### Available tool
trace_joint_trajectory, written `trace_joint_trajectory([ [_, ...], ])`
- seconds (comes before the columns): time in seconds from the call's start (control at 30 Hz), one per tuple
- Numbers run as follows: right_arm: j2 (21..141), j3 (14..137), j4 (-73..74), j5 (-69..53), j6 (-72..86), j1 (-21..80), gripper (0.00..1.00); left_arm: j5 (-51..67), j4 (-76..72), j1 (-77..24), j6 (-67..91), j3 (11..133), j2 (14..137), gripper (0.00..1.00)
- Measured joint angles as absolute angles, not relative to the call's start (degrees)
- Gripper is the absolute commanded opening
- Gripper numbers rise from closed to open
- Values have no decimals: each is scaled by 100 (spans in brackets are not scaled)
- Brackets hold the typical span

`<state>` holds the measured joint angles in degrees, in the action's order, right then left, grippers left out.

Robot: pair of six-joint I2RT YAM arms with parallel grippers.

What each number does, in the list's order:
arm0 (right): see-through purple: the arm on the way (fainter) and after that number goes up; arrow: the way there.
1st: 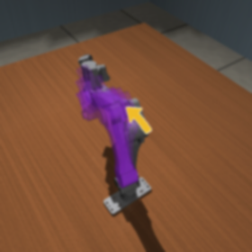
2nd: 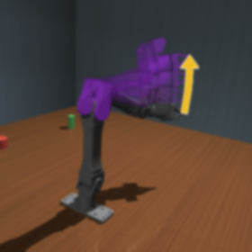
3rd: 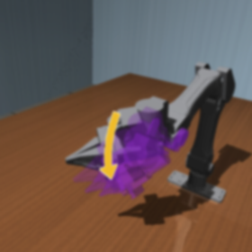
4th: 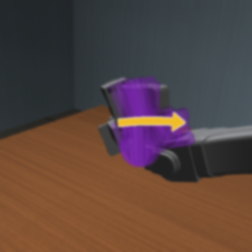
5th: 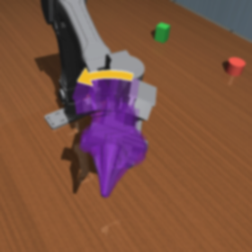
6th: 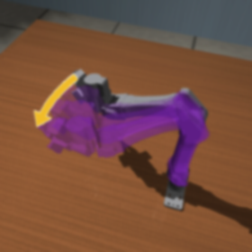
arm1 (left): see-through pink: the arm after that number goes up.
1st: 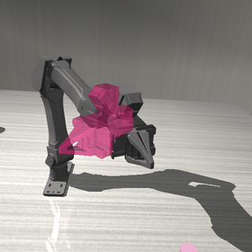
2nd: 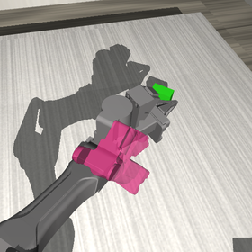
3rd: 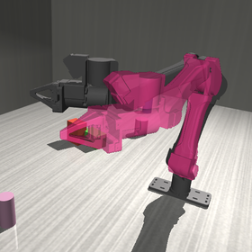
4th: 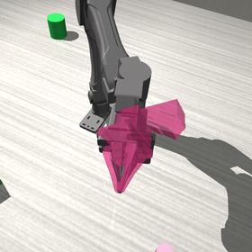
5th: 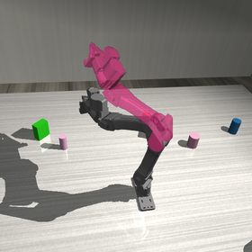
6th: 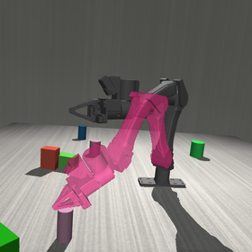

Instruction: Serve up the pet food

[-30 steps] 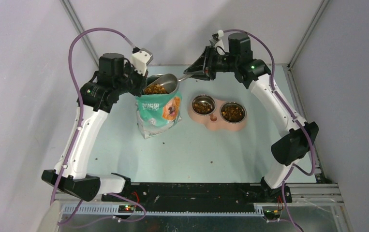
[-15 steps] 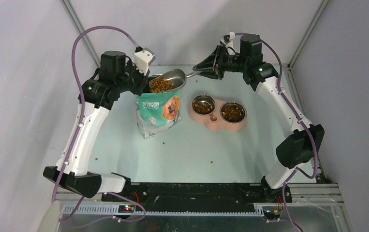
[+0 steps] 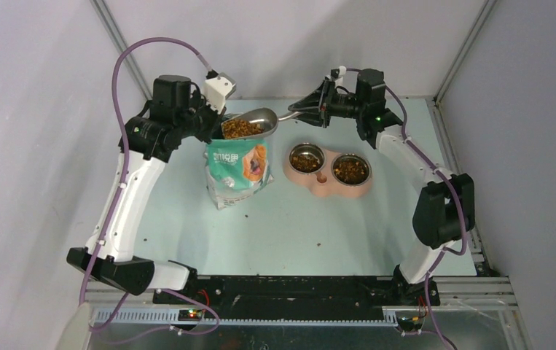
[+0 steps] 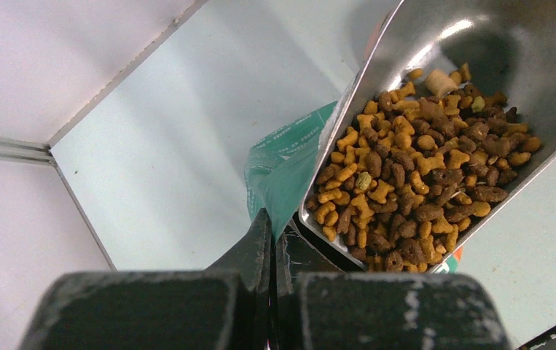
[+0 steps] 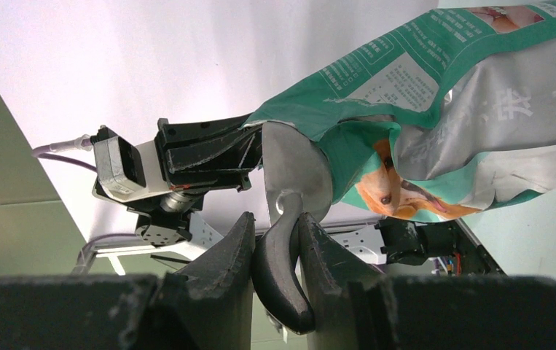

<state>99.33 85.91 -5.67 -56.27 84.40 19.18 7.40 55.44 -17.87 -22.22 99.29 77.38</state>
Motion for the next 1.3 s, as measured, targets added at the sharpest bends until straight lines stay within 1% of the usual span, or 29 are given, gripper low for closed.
trace_joint_trajectory([
  [0.37,10033,8593,-917,-5745,8794,1780,0,609,5529,-1785,-2294,9946,7760,0],
  [0.57,9896,8468,-919,-5804,8816,1393,0,434,5483,-1778,-2307,9946,7793,0],
  [0.77,9769,8191,-1144,-5607,8858,882,0,283,5454,-1730,-2316,9946,7811,0],
  [1.3,9502,6777,-2088,-5422,9133,-172,0,165,5457,-1717,-2311,9959,7806,0],
])
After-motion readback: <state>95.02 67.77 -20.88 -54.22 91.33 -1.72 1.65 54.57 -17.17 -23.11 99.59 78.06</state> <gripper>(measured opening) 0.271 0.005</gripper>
